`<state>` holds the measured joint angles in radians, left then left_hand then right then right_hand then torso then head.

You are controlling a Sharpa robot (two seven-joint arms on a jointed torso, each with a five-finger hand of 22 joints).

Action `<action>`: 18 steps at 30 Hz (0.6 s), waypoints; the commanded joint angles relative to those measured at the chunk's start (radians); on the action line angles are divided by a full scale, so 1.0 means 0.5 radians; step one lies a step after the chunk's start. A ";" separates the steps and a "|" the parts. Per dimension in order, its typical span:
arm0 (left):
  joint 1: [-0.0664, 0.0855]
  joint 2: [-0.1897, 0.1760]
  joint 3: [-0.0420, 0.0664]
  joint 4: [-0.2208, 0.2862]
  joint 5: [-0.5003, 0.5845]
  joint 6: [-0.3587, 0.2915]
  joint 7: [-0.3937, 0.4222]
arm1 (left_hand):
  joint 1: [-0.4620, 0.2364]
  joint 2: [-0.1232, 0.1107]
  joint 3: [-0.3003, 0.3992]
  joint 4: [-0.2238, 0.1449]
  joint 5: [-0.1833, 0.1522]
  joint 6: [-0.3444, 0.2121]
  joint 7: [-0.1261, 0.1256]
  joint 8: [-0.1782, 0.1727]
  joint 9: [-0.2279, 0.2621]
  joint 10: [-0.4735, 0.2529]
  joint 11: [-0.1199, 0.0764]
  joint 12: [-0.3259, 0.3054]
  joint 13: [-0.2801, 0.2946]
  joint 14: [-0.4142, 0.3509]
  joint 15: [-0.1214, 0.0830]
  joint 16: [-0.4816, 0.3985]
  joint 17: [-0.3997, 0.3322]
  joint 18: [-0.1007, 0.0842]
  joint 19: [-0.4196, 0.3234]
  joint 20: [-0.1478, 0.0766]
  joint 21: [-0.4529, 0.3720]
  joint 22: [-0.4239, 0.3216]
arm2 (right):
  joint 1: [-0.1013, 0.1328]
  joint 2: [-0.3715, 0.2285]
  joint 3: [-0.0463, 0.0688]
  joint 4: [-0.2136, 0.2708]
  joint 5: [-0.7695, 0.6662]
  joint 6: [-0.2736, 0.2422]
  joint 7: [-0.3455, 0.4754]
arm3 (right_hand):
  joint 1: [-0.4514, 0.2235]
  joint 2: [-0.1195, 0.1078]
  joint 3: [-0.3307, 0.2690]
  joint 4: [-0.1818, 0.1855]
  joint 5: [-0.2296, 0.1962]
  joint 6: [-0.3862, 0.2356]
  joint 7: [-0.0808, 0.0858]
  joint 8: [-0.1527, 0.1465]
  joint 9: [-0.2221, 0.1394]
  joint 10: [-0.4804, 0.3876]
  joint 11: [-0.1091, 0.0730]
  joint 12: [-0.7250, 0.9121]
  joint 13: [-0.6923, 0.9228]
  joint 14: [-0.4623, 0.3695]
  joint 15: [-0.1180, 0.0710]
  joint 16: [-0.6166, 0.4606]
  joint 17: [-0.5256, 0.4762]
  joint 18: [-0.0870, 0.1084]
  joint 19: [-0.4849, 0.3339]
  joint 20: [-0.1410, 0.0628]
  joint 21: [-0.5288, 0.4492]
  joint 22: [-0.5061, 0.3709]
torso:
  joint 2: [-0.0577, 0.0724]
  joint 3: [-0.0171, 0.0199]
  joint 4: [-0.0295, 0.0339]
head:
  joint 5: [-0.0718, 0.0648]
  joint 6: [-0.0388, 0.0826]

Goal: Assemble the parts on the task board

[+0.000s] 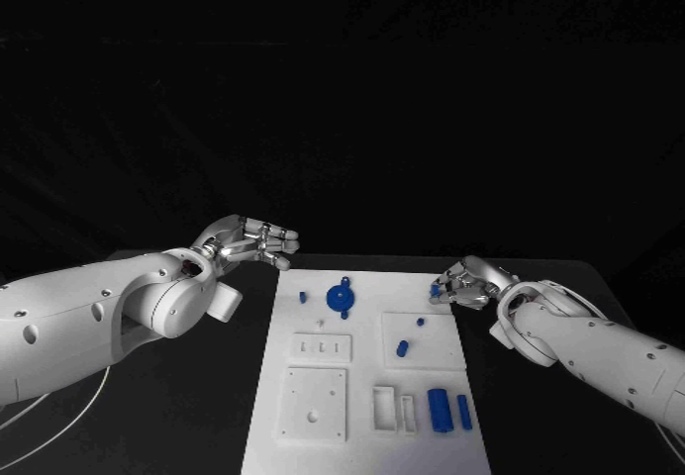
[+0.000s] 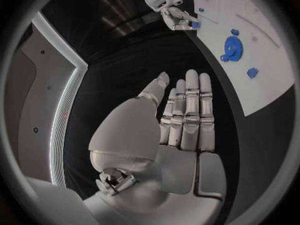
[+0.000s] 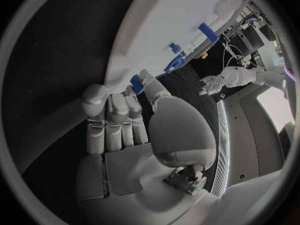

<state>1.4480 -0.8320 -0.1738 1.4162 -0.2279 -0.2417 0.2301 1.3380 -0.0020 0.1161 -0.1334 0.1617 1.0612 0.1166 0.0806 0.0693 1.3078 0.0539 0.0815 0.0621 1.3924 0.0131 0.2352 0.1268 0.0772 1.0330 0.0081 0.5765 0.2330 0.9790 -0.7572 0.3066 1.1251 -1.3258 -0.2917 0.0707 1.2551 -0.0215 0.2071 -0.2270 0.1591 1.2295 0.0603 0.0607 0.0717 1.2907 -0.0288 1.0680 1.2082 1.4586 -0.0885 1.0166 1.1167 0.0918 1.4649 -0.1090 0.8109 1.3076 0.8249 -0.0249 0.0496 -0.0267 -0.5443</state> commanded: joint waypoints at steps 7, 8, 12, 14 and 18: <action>0.021 0.106 0.004 -0.100 -0.196 0.164 -0.363 | -0.145 0.008 -0.112 0.153 -0.095 0.217 -0.110 -0.033 0.016 0.407 -0.161 0.232 0.093 0.131 -0.185 0.790 0.512 -0.089 0.204 -0.212 0.416 0.258 | 0.074 0.018 0.015 0.152 -0.149 -0.055 -0.223 | 0.014 -0.046 0.032 0.071 -0.043 0.044 -0.025 0.005 -0.001 0.014 -0.004 0.006 0.010 0.000 -0.011 0.012 0.005 -0.018 0.122 -0.010 0.009 0.180 | -0.031 -0.0015 -0.008 | 0.013 0.008; 0.027 0.122 0.004 -0.112 -0.220 0.181 -0.403 | -0.145 0.016 -0.123 0.166 -0.099 0.223 -0.118 -0.033 0.016 0.407 -0.171 0.308 0.125 0.120 -0.200 0.900 0.580 -0.091 0.203 -0.227 0.476 0.300 | 0.082 0.025 0.015 0.174 -0.173 -0.050 -0.249 | 0.013 -0.048 0.035 0.077 -0.052 0.044 -0.024 0.005 -0.001 0.015 -0.006 0.007 0.011 0.001 -0.012 0.013 0.006 -0.018 0.121 -0.010 0.010 0.180 | -0.033 -0.0010 -0.008 | 0.016 0.007; 0.056 0.206 0.004 -0.166 -0.303 0.257 -0.587 | -0.203 0.009 -0.184 0.258 -0.116 0.216 -0.128 -0.034 0.030 0.407 -0.212 0.588 0.261 0.061 -0.236 1.268 0.777 -0.078 0.149 -0.268 0.728 0.487 | 0.112 0.060 0.016 0.276 -0.293 -0.028 -0.375 | 0.020 -0.096 0.117 0.133 -0.078 0.050 -0.025 0.005 0.000 0.018 -0.007 0.005 0.018 0.002 -0.011 0.017 0.012 -0.017 0.121 -0.009 0.019 0.180 | -0.050 -0.0032 -0.007 | 0.025 0.005; 0.065 0.243 0.004 -0.186 -0.331 0.282 -0.657 | -0.226 -0.001 -0.189 0.293 -0.119 0.237 -0.130 -0.031 0.068 0.404 -0.216 0.629 0.292 0.040 -0.242 1.346 0.801 -0.072 0.116 -0.272 0.791 0.540 | 0.124 0.081 0.016 0.312 -0.331 -0.017 -0.422 | 0.023 -0.097 0.124 0.137 -0.092 0.050 -0.025 0.005 0.000 0.017 -0.007 0.004 0.017 0.002 -0.011 0.016 0.011 -0.017 0.121 -0.009 0.018 0.179 | -0.062 -0.0040 -0.007 | 0.038 0.003; 0.077 0.323 0.002 -0.233 -0.367 0.307 -0.779 | -0.246 -0.024 -0.173 0.344 -0.133 0.182 -0.118 -0.033 0.095 0.407 -0.211 0.654 0.327 0.030 -0.242 1.412 0.792 -0.060 0.085 -0.271 0.847 0.594 | 0.143 0.128 0.016 0.376 -0.390 0.004 -0.498 | 0.026 -0.116 0.158 0.162 -0.098 0.050 -0.025 0.005 0.000 0.017 -0.007 0.000 0.017 0.002 -0.010 0.016 0.011 -0.017 0.121 -0.008 0.013 0.176 | -0.075 -0.0041 -0.008 | 0.051 0.001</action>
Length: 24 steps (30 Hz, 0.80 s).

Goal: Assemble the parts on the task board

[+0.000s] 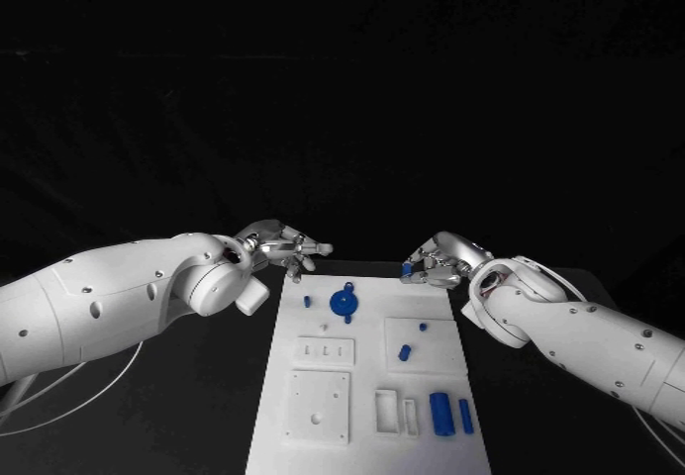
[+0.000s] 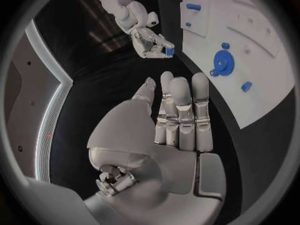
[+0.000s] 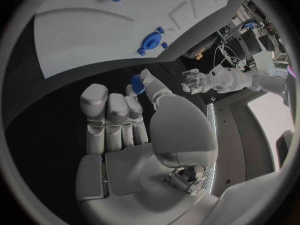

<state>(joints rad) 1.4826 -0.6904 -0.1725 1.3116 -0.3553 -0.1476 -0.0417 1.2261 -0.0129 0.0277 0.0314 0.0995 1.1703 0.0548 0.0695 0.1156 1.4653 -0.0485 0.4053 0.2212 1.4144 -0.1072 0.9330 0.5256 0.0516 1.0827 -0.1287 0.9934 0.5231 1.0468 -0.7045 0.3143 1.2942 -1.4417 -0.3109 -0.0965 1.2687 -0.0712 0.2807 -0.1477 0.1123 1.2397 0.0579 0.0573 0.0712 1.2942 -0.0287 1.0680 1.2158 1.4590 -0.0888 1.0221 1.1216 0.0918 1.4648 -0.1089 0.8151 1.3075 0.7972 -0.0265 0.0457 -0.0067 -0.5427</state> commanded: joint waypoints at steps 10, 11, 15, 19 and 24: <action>0.017 0.203 -0.006 -0.122 -0.195 0.144 -0.475 | -0.103 -0.120 0.076 0.155 -0.094 -0.096 0.020 -0.010 -0.046 0.091 0.000 0.031 0.072 -0.015 0.001 0.106 -0.062 -0.002 0.043 0.008 -0.044 0.096 | 0.036 0.149 -0.018 0.143 -0.258 0.073 -0.277 | -0.004 -0.028 0.044 0.028 -0.007 0.026 -0.020 0.011 0.001 0.007 -0.008 -0.009 -0.003 0.001 -0.009 -0.001 -0.003 -0.017 0.121 -0.008 -0.001 0.172 | -0.028 -0.0016 0.005 | 0.020 -0.006; 0.017 0.212 -0.006 -0.127 -0.205 0.148 -0.490 | -0.109 -0.126 0.076 0.161 -0.095 -0.097 0.019 -0.009 -0.046 0.091 0.001 0.030 0.072 -0.015 0.001 0.108 -0.064 -0.002 0.045 0.008 -0.046 0.101 | 0.039 0.157 -0.019 0.147 -0.262 0.075 -0.282 | -0.004 -0.028 0.044 0.028 -0.007 0.026 -0.020 0.011 0.001 0.007 -0.008 -0.009 -0.003 0.001 -0.009 -0.001 -0.003 -0.017 0.121 -0.008 -0.001 0.172 | -0.026 -0.0015 0.006 | 0.022 -0.007; 0.018 0.245 -0.007 -0.140 -0.241 0.157 -0.546 | -0.145 -0.153 0.084 0.203 -0.098 -0.102 0.018 -0.009 -0.047 0.091 0.002 0.027 0.075 -0.017 0.001 0.117 -0.068 -0.003 0.048 0.007 -0.055 0.119 | 0.050 0.191 -0.027 0.159 -0.274 0.083 -0.298 | -0.007 -0.031 0.047 0.033 0.000 0.025 -0.021 0.011 0.001 0.007 -0.008 -0.009 -0.003 0.001 -0.010 0.000 -0.002 -0.017 0.121 -0.009 -0.002 0.171 | -0.024 -0.0001 0.004 | 0.027 -0.009; 0.019 0.272 -0.007 -0.148 -0.271 0.150 -0.584 | -0.166 -0.182 0.104 0.245 -0.098 -0.104 0.018 -0.009 -0.048 0.091 0.003 0.023 0.077 -0.019 0.001 0.121 -0.074 -0.003 0.049 0.007 -0.066 0.138 | 0.058 0.214 -0.037 0.168 -0.282 0.095 -0.304 | -0.009 -0.034 0.049 0.038 0.005 0.025 -0.021 0.011 0.001 0.006 -0.009 -0.009 -0.002 0.001 -0.011 0.000 -0.002 -0.017 0.121 -0.009 -0.002 0.170 | -0.024 -0.0023 0.004 | 0.036 -0.010; 0.020 0.285 -0.007 -0.152 -0.287 0.148 -0.605 | -0.167 -0.209 0.130 0.304 -0.099 -0.110 0.020 -0.009 -0.048 0.090 0.005 0.006 0.078 -0.023 0.003 0.127 -0.093 -0.004 0.059 0.008 -0.109 0.199 | 0.063 0.238 -0.050 0.184 -0.286 0.112 -0.301 | -0.012 -0.034 0.048 0.044 0.009 0.024 -0.021 0.012 0.002 0.007 -0.009 -0.008 -0.001 0.000 -0.011 -0.002 -0.003 -0.018 0.121 -0.010 -0.002 0.170 | -0.021 0.0004 -0.002 | 0.042 -0.011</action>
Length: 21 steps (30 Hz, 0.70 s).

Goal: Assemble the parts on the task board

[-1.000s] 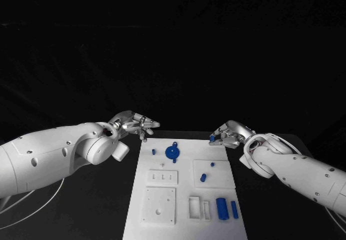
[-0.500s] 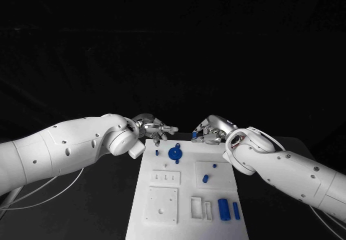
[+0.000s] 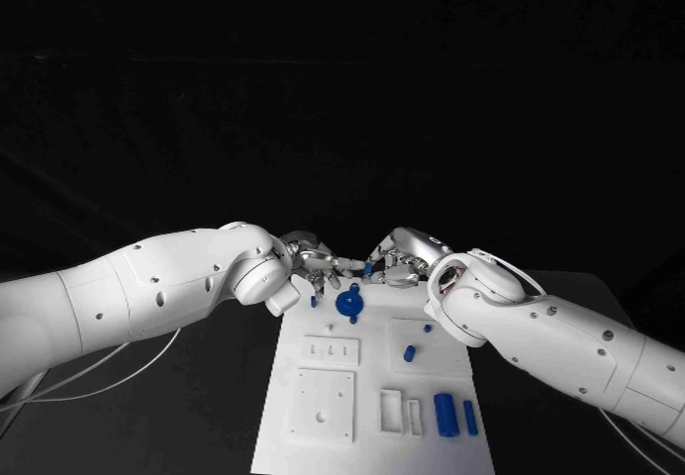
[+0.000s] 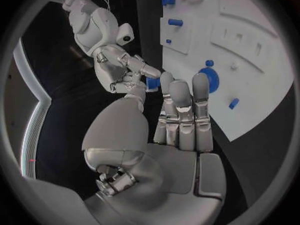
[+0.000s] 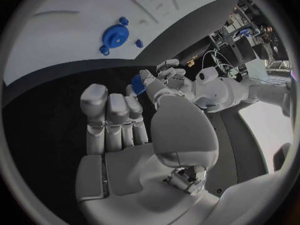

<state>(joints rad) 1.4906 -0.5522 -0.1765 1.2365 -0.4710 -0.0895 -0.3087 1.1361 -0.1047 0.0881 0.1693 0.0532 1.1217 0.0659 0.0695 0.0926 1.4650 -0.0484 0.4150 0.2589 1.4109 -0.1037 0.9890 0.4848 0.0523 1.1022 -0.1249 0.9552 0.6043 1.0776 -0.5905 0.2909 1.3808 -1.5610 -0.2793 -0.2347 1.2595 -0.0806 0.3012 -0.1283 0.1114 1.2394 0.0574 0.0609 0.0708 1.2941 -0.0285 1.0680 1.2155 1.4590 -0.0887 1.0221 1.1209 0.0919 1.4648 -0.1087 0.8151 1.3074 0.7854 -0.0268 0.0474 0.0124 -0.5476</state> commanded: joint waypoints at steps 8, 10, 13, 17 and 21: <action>0.005 0.025 0.001 0.003 -0.059 0.047 -0.072 | 0.016 -0.005 0.002 0.008 -0.006 -0.011 -0.001 -0.009 -0.001 0.090 0.007 -0.032 0.000 -0.019 -0.002 0.022 -0.020 -0.005 0.030 0.002 -0.075 0.098 | 0.004 0.037 -0.016 0.020 -0.050 0.064 -0.020 | 0.005 -0.016 0.004 0.011 0.018 0.024 -0.020 0.004 0.002 0.005 -0.010 -0.010 -0.002 0.000 -0.012 -0.004 -0.003 -0.017 0.121 -0.011 -0.004 0.169 | -0.001 0.0001 -0.001 | 0.000 -0.005; 0.005 0.029 0.001 0.005 -0.058 0.053 -0.070 | 0.013 0.011 -0.004 -0.011 -0.006 -0.007 -0.002 -0.009 0.000 0.090 0.006 -0.032 0.002 -0.017 -0.003 0.028 -0.023 -0.006 0.038 0.002 -0.098 0.137 | 0.004 0.045 -0.022 0.021 -0.053 0.067 -0.019 | 0.006 -0.016 0.003 0.012 0.022 0.024 -0.021 0.005 0.002 0.006 -0.011 -0.009 -0.001 0.000 -0.012 -0.003 -0.002 -0.017 0.121 -0.011 -0.003 0.169 | -0.001 -0.0005 -0.002 | 0.001 -0.006; 0.005 0.036 0.001 0.009 -0.057 0.065 -0.069 | 0.017 0.016 -0.003 -0.019 -0.005 -0.003 -0.003 -0.008 0.001 0.090 0.007 -0.034 0.001 -0.021 -0.002 0.027 -0.026 -0.006 0.039 0.003 -0.110 0.150 | 0.004 0.053 -0.030 0.021 -0.057 0.068 -0.018 | 0.006 -0.016 0.003 0.012 0.022 0.024 -0.021 0.005 0.002 0.006 -0.011 -0.009 -0.001 0.000 -0.012 -0.003 -0.002 -0.017 0.121 -0.011 -0.003 0.169 | -0.001 -0.0009 -0.002 | 0.002 -0.006; 0.005 0.041 0.001 0.015 -0.052 0.090 -0.067 | 0.023 0.048 -0.013 -0.054 -0.003 0.017 -0.007 -0.009 0.008 0.089 0.005 -0.038 0.002 -0.022 -0.003 0.028 -0.030 -0.007 0.046 0.002 -0.135 0.184 | 0.006 0.058 -0.035 0.018 -0.059 0.069 -0.017 | 0.000 -0.013 -0.001 0.021 0.029 0.023 -0.022 0.004 0.002 0.006 -0.011 -0.008 0.000 0.001 -0.013 -0.003 -0.002 -0.017 0.121 -0.012 -0.004 0.168 | 0.000 0.0001 0.000 | 0.002 -0.007; 0.005 0.041 0.002 0.023 -0.047 0.111 -0.063 | 0.023 0.084 -0.039 -0.108 -0.002 0.037 -0.011 -0.009 0.019 0.090 0.004 -0.047 0.001 -0.022 -0.004 0.031 -0.034 -0.008 0.051 0.002 -0.157 0.220 | 0.007 0.062 -0.038 0.011 -0.060 0.073 -0.016 | 0.000 -0.012 -0.002 0.023 0.034 0.024 -0.022 0.005 0.003 0.006 -0.012 -0.007 0.001 0.000 -0.013 -0.004 -0.002 -0.017 0.121 -0.012 -0.004 0.167 | 0.000 -0.0013 -0.002 | 0.003 -0.009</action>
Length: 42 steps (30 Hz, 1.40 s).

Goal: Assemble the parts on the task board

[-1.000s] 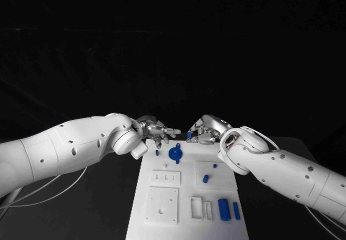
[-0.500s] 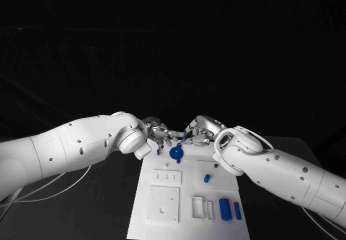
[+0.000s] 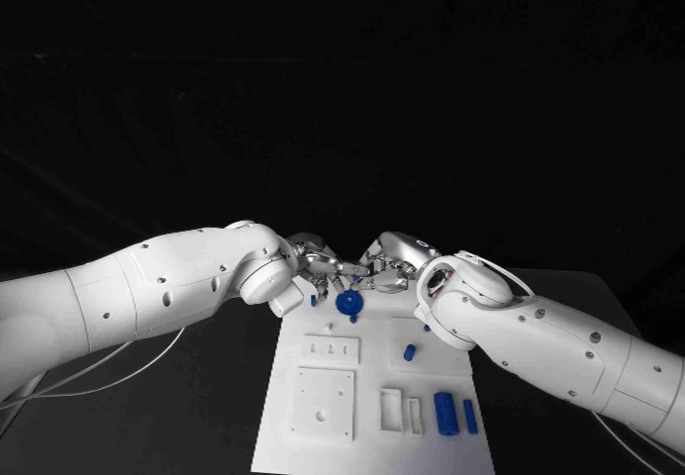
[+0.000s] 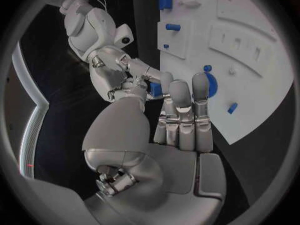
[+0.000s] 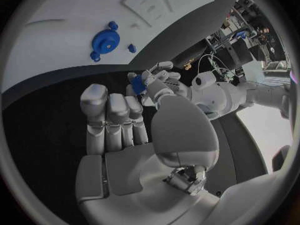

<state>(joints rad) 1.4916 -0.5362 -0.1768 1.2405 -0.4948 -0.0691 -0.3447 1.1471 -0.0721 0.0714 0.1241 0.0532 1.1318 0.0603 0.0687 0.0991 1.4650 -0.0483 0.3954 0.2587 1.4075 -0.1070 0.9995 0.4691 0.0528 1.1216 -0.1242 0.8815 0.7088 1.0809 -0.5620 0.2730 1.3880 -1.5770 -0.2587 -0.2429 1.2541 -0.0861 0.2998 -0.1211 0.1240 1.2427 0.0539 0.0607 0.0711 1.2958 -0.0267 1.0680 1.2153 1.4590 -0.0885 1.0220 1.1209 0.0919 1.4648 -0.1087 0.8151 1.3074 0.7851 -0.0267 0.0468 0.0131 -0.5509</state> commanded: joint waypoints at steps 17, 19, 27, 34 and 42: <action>0.003 0.001 0.002 0.021 0.013 0.044 0.020 | 0.194 0.288 -0.005 -0.309 0.128 0.154 -0.055 -0.003 0.142 0.088 -0.019 -0.030 -0.002 -0.018 -0.013 0.023 -0.006 -0.023 0.029 -0.015 -0.073 0.123 | 0.001 0.011 -0.014 -0.015 -0.027 0.067 0.006 | 0.012 -0.003 -0.005 0.013 0.011 0.018 -0.016 0.005 0.002 0.002 -0.016 -0.007 0.003 0.000 -0.014 -0.005 -0.002 -0.018 0.121 -0.013 -0.006 0.166 | 0.000 0.0004 -0.002 | 0.002 -0.003; 0.003 0.000 0.002 0.021 0.014 0.025 0.026 | 0.218 0.316 0.006 -0.340 0.161 0.166 -0.064 0.001 0.179 0.088 -0.021 -0.033 -0.004 -0.018 -0.015 0.026 -0.005 -0.024 0.029 -0.018 -0.077 0.133 | 0.001 0.011 -0.018 -0.016 -0.027 0.073 0.006 | 0.012 -0.003 -0.005 0.013 0.011 0.018 -0.016 0.005 0.002 0.002 -0.016 -0.007 0.003 0.000 -0.014 -0.005 -0.002 -0.018 0.121 -0.013 -0.006 0.166 | 0.000 0.0006 -0.002 | 0.002 -0.003; 0.003 -0.007 0.002 0.018 0.017 -0.030 0.026 | 0.213 0.362 0.003 -0.475 0.168 0.163 -0.103 0.005 0.680 0.088 -0.034 -0.035 -0.009 -0.026 -0.025 0.051 0.003 -0.034 0.040 -0.027 -0.129 0.226 | 0.001 0.003 -0.029 -0.018 -0.026 0.082 0.006 | 0.013 -0.002 -0.009 0.014 0.010 0.020 -0.017 0.005 0.002 0.001 -0.016 -0.008 0.003 0.000 -0.014 -0.007 -0.003 -0.018 0.121 -0.013 -0.006 0.165 | 0.000 0.0007 0.002 | 0.002 -0.007; 0.003 -0.012 0.002 0.019 0.018 -0.037 0.016 | 0.190 0.354 0.034 -0.481 0.169 0.161 -0.130 0.019 1.238 0.087 -0.044 -0.022 -0.003 -0.029 -0.033 0.069 0.005 -0.042 0.055 -0.034 -0.185 0.304 | 0.001 -0.003 -0.031 -0.023 -0.026 0.082 0.004 | 0.011 0.000 -0.011 0.017 0.010 0.019 -0.016 0.005 0.002 0.001 -0.016 -0.009 0.003 0.000 -0.015 -0.006 -0.002 -0.018 0.121 -0.014 -0.007 0.165 | 0.000 0.0016 -0.002 | 0.003 -0.008; 0.003 -0.016 0.002 0.023 0.021 -0.038 0.004 | 0.159 0.335 0.051 -0.458 0.218 0.194 -0.159 0.011 1.734 0.087 -0.052 0.049 0.034 -0.031 -0.045 0.133 0.025 -0.055 0.080 -0.047 -0.242 0.397 | 0.000 -0.005 -0.032 -0.024 -0.026 0.080 0.004 | 0.011 0.000 -0.011 0.017 0.010 0.019 -0.016 0.005 0.002 0.001 -0.016 -0.009 0.003 0.000 -0.015 -0.006 -0.002 -0.018 0.121 -0.014 -0.007 0.165 | 0.000 0.0014 0.000 | 0.002 -0.007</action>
<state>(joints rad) 1.4902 -0.5412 -0.1776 1.2526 -0.4897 -0.0690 -0.3497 1.2365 0.0972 0.0950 -0.1097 0.1580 1.1744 0.0379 0.0744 0.2087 1.4650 -0.0661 0.4166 0.2744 1.3917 -0.1223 1.0616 0.4802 0.0377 1.1548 -0.1502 0.7633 0.9034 1.0840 -0.5606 0.2592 1.3799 -1.5810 -0.2437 -0.2384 1.2548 -0.0881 0.2967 -0.1186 0.1229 1.2468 0.0495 0.0607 0.0708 1.2956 -0.0268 1.0679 1.2159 1.4590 -0.0885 1.0220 1.1209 0.0918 1.4648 -0.1086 0.8150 1.3073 0.7850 -0.0258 0.0462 0.0144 -0.5550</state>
